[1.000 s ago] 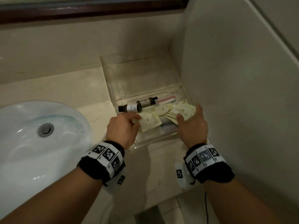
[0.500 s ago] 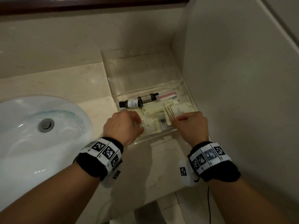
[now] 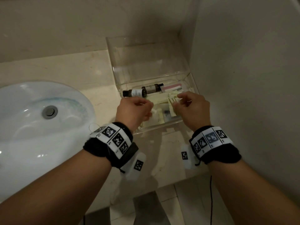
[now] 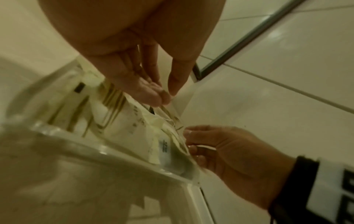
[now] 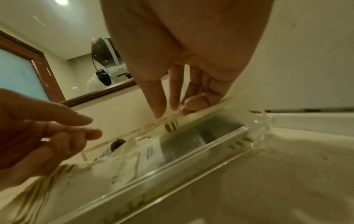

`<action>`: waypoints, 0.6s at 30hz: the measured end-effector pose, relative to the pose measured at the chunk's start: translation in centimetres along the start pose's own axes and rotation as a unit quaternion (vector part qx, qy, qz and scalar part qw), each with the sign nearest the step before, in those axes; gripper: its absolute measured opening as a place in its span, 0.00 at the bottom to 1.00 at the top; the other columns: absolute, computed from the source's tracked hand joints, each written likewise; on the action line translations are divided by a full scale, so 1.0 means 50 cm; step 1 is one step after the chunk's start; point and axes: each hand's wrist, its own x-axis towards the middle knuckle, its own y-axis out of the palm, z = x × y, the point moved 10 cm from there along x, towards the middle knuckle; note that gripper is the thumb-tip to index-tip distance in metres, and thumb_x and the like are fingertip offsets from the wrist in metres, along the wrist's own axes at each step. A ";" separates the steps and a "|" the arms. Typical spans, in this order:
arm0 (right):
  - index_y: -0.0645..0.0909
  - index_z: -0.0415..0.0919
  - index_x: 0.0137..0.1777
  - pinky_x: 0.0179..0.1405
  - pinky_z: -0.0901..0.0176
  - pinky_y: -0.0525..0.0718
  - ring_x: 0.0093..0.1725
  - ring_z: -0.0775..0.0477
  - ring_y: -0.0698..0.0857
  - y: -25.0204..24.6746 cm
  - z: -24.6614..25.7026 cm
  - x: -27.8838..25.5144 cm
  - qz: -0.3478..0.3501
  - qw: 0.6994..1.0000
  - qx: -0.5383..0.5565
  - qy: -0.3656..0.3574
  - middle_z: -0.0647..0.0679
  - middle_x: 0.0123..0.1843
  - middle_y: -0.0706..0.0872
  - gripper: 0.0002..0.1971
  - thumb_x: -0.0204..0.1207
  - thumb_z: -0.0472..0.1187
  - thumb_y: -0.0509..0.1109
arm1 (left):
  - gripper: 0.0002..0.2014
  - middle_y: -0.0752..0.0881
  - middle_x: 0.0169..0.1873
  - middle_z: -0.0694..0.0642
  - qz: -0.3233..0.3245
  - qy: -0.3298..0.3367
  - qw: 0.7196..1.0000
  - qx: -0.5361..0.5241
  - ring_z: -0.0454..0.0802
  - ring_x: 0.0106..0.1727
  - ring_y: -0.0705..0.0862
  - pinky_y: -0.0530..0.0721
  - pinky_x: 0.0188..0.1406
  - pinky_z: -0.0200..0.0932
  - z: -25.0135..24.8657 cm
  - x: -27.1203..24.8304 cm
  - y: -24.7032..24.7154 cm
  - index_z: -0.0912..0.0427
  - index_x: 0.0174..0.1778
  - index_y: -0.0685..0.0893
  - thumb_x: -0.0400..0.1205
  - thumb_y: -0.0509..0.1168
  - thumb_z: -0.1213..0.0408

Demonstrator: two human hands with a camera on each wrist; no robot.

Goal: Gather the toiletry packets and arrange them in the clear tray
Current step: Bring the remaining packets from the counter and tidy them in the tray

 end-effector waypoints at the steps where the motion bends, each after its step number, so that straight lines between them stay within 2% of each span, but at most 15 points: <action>1: 0.90 0.44 0.53 0.54 0.51 0.88 0.42 0.49 0.89 0.010 -0.002 0.003 0.016 1.000 -0.002 0.001 0.51 0.41 0.90 0.12 0.70 0.44 0.78 | 0.03 0.91 0.36 0.61 0.003 -0.014 0.999 -0.029 0.55 0.37 0.91 0.93 0.41 0.47 0.005 -0.001 0.005 0.61 0.40 0.90 0.79 0.73 0.68; 5: 0.90 0.43 0.50 0.49 0.57 0.87 0.40 0.51 0.86 0.029 -0.011 0.014 0.045 0.998 -0.038 -0.016 0.52 0.40 0.89 0.11 0.67 0.40 0.81 | 0.05 0.90 0.39 0.64 0.003 -0.038 0.997 -0.066 0.54 0.39 0.89 0.90 0.38 0.39 0.023 0.001 0.008 0.62 0.41 0.89 0.81 0.70 0.71; 9: 0.88 0.45 0.47 0.44 0.61 0.84 0.36 0.52 0.84 0.043 -0.022 0.023 0.073 0.995 -0.066 -0.031 0.53 0.37 0.88 0.11 0.65 0.40 0.82 | 0.07 0.90 0.38 0.64 -0.007 -0.047 0.996 -0.070 0.54 0.39 0.88 0.88 0.34 0.35 0.042 0.010 0.003 0.61 0.38 0.88 0.81 0.70 0.73; 13: 0.86 0.47 0.46 0.41 0.62 0.81 0.34 0.53 0.82 0.052 -0.027 0.021 0.100 0.990 -0.086 -0.040 0.53 0.36 0.87 0.12 0.64 0.40 0.83 | 0.06 0.90 0.37 0.63 -0.014 -0.050 0.996 -0.076 0.54 0.39 0.89 0.88 0.38 0.40 0.054 0.016 0.001 0.61 0.38 0.89 0.80 0.71 0.72; 16: 0.86 0.45 0.45 0.41 0.59 0.84 0.33 0.53 0.82 0.048 -0.017 0.023 0.117 0.988 -0.091 -0.031 0.50 0.37 0.87 0.13 0.62 0.40 0.84 | 0.03 0.91 0.37 0.60 -0.016 -0.049 0.995 -0.085 0.53 0.40 0.90 0.90 0.43 0.44 0.052 0.013 -0.002 0.60 0.40 0.89 0.79 0.72 0.70; 18: 0.86 0.46 0.44 0.40 0.60 0.84 0.33 0.55 0.83 0.044 0.012 0.024 0.117 0.990 -0.075 -0.034 0.51 0.37 0.87 0.13 0.62 0.41 0.84 | 0.02 0.90 0.35 0.57 -0.023 -0.047 0.993 -0.106 0.52 0.39 0.89 0.90 0.44 0.44 0.044 0.008 -0.017 0.60 0.42 0.89 0.79 0.73 0.68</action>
